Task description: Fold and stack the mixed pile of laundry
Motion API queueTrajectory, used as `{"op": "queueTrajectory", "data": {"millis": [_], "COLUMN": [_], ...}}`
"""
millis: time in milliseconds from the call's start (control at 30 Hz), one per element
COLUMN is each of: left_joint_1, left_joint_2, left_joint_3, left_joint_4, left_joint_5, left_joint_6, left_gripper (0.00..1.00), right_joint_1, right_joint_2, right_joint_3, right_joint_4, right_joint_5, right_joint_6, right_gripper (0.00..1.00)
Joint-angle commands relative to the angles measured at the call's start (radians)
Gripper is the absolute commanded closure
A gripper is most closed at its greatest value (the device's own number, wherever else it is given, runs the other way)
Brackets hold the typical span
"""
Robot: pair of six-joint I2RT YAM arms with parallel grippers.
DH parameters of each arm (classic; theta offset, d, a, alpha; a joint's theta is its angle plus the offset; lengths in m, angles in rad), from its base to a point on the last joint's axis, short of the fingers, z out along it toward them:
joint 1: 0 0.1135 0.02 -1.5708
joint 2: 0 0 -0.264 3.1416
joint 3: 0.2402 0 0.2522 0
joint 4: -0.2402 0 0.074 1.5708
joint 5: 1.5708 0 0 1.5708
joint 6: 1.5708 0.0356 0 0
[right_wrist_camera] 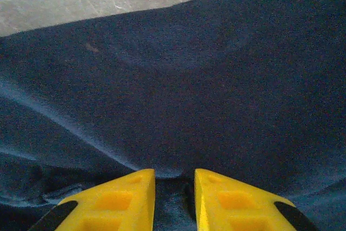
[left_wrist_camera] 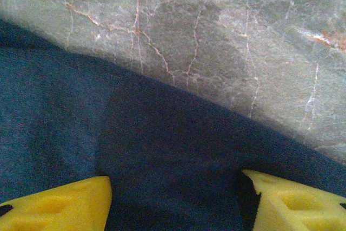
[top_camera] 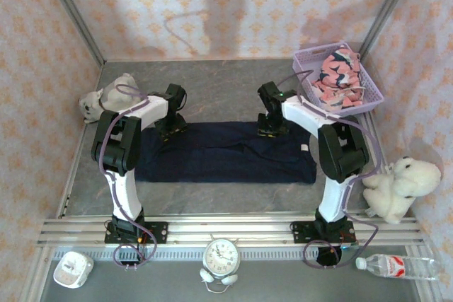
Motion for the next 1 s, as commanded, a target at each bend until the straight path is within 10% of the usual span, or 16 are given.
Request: {"op": "queueTrajectory", "data": {"millis": [0,533,733,833,967], "left_joint_1": [0.017,0.029,0.029,0.03,0.03], "left_joint_2": [0.04,0.059,0.064,0.066,0.063], "left_joint_3": [-0.035,-0.021,-0.012,-0.012,-0.015], "left_joint_4": [-0.049,-0.045,-0.047,-0.048,-0.047], "left_joint_5": [-0.053,-0.052,-0.052,-0.052,-0.046], "left_joint_6": [-0.005,-0.008,-0.012,-0.012,-0.014], "left_gripper": [0.36,0.36,0.36,0.36,0.36], "right_joint_1": [-0.002,0.022,0.211,0.263,0.228], "right_joint_2": [-0.013,-0.306,-0.375,-0.397,-0.425], "right_joint_3": [-0.001,-0.097,-0.129,-0.139,-0.121], "right_joint_4": [-0.009,-0.117,-0.2,-0.19,-0.219], "right_joint_5": [0.052,-0.077,-0.236,-0.352,-0.191], "right_joint_6": [0.014,0.027,0.047,0.065,0.045], "right_gripper": [0.88,1.0,1.0,0.86,0.67]}}
